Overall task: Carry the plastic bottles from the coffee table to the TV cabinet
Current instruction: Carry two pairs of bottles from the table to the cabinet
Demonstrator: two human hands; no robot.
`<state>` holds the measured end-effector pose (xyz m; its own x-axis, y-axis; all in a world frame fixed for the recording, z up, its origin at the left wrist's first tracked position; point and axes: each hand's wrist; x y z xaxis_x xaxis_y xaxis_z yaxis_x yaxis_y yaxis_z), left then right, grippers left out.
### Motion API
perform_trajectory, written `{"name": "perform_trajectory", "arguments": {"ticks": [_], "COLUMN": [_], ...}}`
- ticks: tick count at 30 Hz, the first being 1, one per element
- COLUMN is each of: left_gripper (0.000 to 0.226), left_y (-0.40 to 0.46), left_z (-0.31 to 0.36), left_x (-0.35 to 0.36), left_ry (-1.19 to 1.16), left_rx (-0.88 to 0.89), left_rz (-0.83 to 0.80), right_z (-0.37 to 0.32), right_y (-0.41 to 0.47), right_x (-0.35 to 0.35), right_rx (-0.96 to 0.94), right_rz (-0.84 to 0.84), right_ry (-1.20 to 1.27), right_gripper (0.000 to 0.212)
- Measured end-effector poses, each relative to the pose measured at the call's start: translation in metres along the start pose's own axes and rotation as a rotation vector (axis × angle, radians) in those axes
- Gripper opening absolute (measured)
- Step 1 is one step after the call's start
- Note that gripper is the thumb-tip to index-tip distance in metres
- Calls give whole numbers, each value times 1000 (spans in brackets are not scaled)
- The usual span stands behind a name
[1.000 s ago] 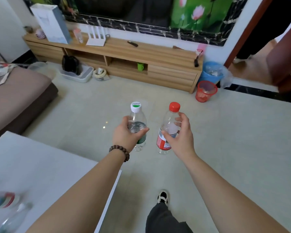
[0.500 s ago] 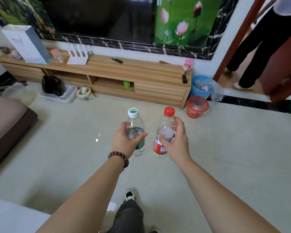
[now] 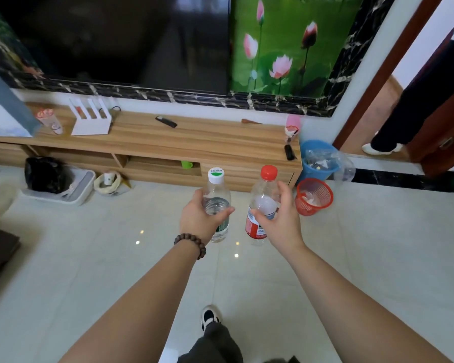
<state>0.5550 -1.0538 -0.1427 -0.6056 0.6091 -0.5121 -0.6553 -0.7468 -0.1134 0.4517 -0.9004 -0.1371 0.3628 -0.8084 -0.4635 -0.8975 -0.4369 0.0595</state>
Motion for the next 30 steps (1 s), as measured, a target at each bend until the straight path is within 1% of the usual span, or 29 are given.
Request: {"name": "perform_trajectory", "arguments": {"ticks": [2,6,9,15,19,26,30], "left_gripper": [57,66,68,72,77,72,63], "left_y": [43,114,162,258,333,454,505], "left_z": [13,32,39,48,65,109,119], "left_x": [-4,-1,9,46,76,127,148], "left_ry": [28,49,62,85,114,92,116], "left_rx": [21,76,87,74,70,6,-11], "left_rz": [-8,-10,-34,-70,-109,-89,-71], "right_z": [-10,-19,-20,-5,17,45,51], "right_y": [35,95,142,241,319,458,519], "right_x": [10,24,32,44,48,44,45], "right_rx": [14,35,33,46,80,152,187], "right_rz": [21,46,61,51,69,-2,-26], "right_ry": [17,33,24,7,-13,50,46], "right_gripper": [84,83,82,82,80,80,79]}}
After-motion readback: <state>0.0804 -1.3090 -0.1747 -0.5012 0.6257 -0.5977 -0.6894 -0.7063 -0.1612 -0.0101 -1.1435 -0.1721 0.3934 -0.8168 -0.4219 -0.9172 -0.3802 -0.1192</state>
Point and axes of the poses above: each hand's wrist, its own y-axis towards the middle knuckle, its own x-axis out of the palm, z = x × y, and after that the axes turned 1 degree about y, right-handed
